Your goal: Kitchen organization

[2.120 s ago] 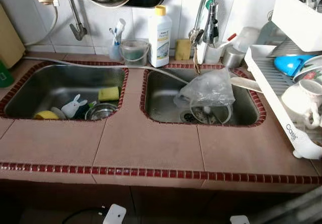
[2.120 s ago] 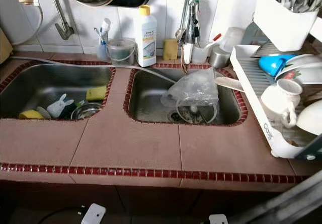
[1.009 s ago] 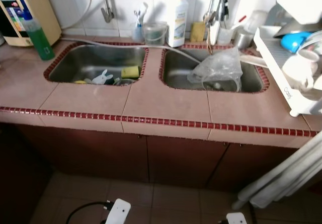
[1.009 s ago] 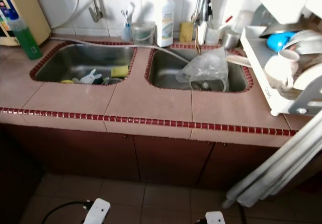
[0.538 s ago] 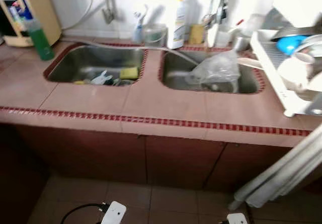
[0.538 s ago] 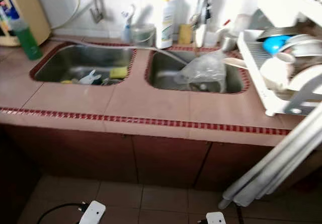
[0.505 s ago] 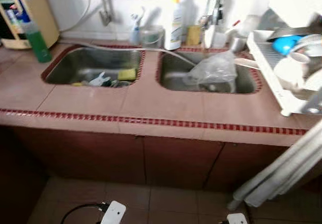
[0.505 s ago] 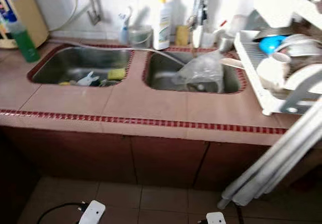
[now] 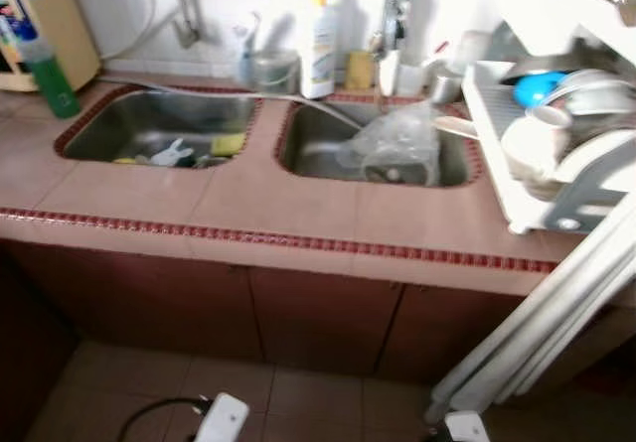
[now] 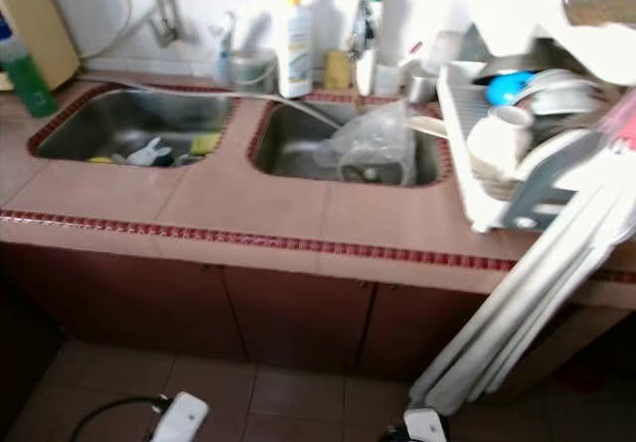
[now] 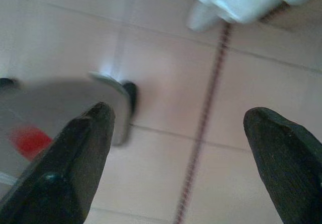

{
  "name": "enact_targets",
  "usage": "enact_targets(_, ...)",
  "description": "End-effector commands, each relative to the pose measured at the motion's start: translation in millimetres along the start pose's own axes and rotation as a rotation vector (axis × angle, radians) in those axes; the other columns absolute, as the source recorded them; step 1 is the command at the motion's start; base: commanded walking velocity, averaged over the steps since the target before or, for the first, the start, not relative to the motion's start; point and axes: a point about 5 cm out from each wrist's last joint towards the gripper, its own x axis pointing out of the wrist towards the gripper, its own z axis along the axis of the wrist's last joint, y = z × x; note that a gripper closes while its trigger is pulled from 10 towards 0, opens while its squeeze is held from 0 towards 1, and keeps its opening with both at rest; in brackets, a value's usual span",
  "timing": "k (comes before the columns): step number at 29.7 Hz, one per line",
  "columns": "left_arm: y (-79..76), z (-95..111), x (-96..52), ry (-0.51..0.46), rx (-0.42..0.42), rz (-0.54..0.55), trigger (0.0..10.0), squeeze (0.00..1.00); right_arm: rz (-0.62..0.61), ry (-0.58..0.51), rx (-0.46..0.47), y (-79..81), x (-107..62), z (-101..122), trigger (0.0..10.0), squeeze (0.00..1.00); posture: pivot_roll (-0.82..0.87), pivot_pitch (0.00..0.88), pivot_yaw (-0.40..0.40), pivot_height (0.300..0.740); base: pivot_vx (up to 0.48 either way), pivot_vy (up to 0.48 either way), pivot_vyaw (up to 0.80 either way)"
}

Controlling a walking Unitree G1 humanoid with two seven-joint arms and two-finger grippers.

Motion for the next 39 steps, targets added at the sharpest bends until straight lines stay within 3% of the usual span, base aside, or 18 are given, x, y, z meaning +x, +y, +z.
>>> enact_targets(1, 12.6, -5, -3.2, 0.013, -0.013, 0.027, 10.0, 0.0, 0.023, -0.008, 0.005, 8.1, 1.5, 4, 10.0, 0.0, -0.08, 0.0, 0.013, 0.74, 0.0, 0.0, 0.0)
enact_targets(4, 13.4, -4, -3.1, 0.009, -0.019, 0.033, 10.0, 0.0, 0.033, -0.011, 0.007, 19.0, 2.4, 4, 10.0, 0.0, -0.08, 0.0, 0.014, 0.74, 0.0, 0.0, 0.0)
enact_targets(9, 13.7, -4, -3.0, 0.017, -0.011, 0.032, 10.0, 0.0, 0.038, -0.013, 0.01, 23.7, 2.9, 5, 10.0, 0.0, -0.08, 0.0, 0.013, 0.74, 0.0, 0.0, 0.0)
enact_targets(16, 13.5, -4, -3.0, 0.016, -0.013, 0.032, 10.0, 0.0, 0.033, -0.015, 0.018, 23.0, 3.0, 6, 10.0, 0.0, -0.08, 0.0, 0.011, 0.74, 0.0, 0.0, 0.0)
enact_targets(18, 13.4, -4, -3.1, 0.014, -0.024, 0.034, 10.0, 0.0, 0.014, -0.007, 0.016, 10.7, 2.3, 6, 10.0, 0.0, -0.08, 0.0, 0.008, 0.74, 0.0, 0.0, 0.0)
enact_targets(23, 13.9, -4, -3.3, 0.013, -0.028, 0.036, 10.0, 0.0, 0.012, -0.008, 0.019, 9.3, 2.1, 6, 10.0, 0.0, -0.08, 0.0, 0.007, 0.74, 0.0, 0.0, 0.0)
enact_targets(28, 15.9, -4, -3.5, 0.011, -0.05, 0.039, 10.0, 0.0, 0.021, -0.007, 0.013, 16.2, 3.1, 8, 10.0, 0.0, -0.07, 0.0, 0.006, 0.74, 0.0, 0.0, 0.0)
enact_targets(34, 16.9, -3, -3.7, 0.011, -0.039, 0.03, 10.0, 0.0, 0.033, -0.015, 0.02, 28.0, 4.6, 13, 10.0, 0.0, -0.06, 0.0, 0.026, 0.74, 0.0, 0.414, 0.0)
enact_targets(39, 17.9, -3, -3.8, 0.009, -0.031, 0.036, 10.0, 0.0, 0.035, -0.015, 0.032, 28.5, 4.6, 13, 10.0, 0.0, -0.05, 0.0, 0.028, 0.74, 0.0, 0.192, 0.0)
